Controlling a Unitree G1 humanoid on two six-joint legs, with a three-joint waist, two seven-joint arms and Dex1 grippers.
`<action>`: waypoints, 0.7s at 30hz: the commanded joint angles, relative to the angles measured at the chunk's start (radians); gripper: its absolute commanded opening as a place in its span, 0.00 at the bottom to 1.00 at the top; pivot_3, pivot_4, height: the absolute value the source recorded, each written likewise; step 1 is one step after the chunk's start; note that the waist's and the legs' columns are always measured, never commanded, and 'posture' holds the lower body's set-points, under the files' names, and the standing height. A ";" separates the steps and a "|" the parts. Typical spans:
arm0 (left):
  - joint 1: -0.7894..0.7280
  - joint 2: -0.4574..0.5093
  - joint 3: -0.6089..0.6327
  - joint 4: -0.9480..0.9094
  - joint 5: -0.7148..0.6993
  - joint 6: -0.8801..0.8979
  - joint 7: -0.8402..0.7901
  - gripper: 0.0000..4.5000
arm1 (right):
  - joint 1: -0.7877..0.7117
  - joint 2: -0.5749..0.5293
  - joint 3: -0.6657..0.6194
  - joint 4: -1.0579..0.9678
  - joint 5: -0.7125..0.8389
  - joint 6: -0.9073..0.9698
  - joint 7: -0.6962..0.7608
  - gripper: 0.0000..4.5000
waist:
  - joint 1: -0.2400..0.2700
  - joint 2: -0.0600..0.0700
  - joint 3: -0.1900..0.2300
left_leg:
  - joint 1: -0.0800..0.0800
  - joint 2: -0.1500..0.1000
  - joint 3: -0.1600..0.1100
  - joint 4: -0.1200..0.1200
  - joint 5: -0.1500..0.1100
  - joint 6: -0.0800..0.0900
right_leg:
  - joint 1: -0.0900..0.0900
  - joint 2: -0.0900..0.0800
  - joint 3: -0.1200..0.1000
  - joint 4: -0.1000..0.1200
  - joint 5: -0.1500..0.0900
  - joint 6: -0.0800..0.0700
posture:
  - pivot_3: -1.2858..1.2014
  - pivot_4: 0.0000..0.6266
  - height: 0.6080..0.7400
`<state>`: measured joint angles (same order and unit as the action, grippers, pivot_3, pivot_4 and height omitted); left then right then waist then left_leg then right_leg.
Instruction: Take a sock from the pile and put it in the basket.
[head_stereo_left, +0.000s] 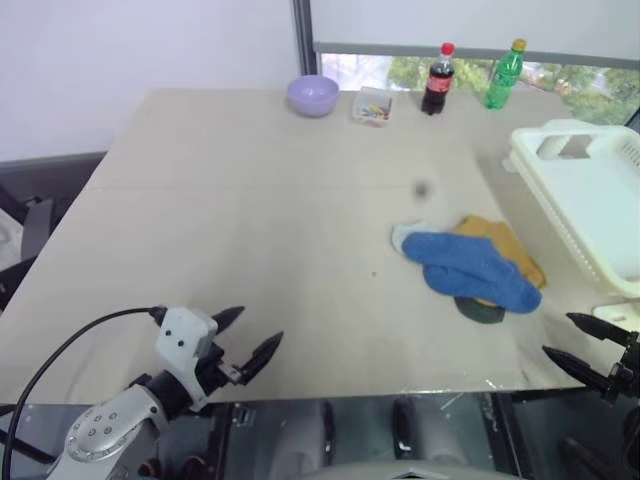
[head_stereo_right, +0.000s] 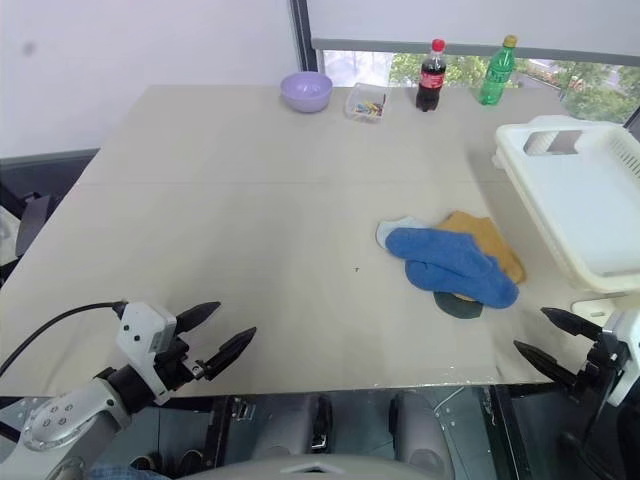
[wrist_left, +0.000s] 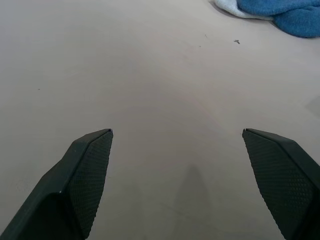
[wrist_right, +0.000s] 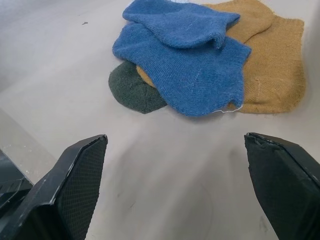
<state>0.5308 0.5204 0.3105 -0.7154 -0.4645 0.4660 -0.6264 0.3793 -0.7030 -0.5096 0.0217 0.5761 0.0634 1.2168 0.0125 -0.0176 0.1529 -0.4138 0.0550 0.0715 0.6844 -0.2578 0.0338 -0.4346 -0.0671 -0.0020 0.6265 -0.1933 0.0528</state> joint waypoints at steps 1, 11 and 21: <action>0.008 -0.009 0.001 -0.036 -0.011 -0.056 -0.017 0.99 | -0.016 -0.026 -0.009 0.007 -0.001 -0.013 0.020 1.00 | 0.000 0.000 0.000 | 0.000 0.000 0.000 0.000 0.000 0.000 | 0.000 0.000 0.000 0.000 0.000 0.000 | 0.52 0.24 0.92; -0.003 -0.014 -0.004 0.002 -0.038 -0.118 -0.065 0.99 | -0.058 -0.047 -0.003 0.012 -0.014 -0.003 0.029 1.00 | 0.001 0.000 0.000 | 0.000 0.000 0.000 0.000 0.000 0.000 | -0.001 0.001 0.000 0.000 0.000 0.000 | 0.52 0.24 0.92; -0.014 -0.012 -0.008 0.012 -0.049 -0.133 -0.077 0.99 | -0.072 -0.059 -0.005 -0.004 -0.011 0.015 0.028 1.00 | 0.000 0.000 0.000 | 0.000 0.000 0.000 0.000 0.000 0.000 | -0.001 0.001 0.000 0.000 0.000 0.000 | 0.52 0.24 0.92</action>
<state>0.5210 0.5058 0.3037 -0.6949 -0.4978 0.3577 -0.6943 0.3158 -0.7428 -0.5061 0.0421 0.5564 0.0776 1.2384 0.0128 -0.0172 0.1532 -0.4141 0.0546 0.0718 0.6843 -0.2577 0.0338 -0.4352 -0.0662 -0.0017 0.6265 -0.1933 0.0528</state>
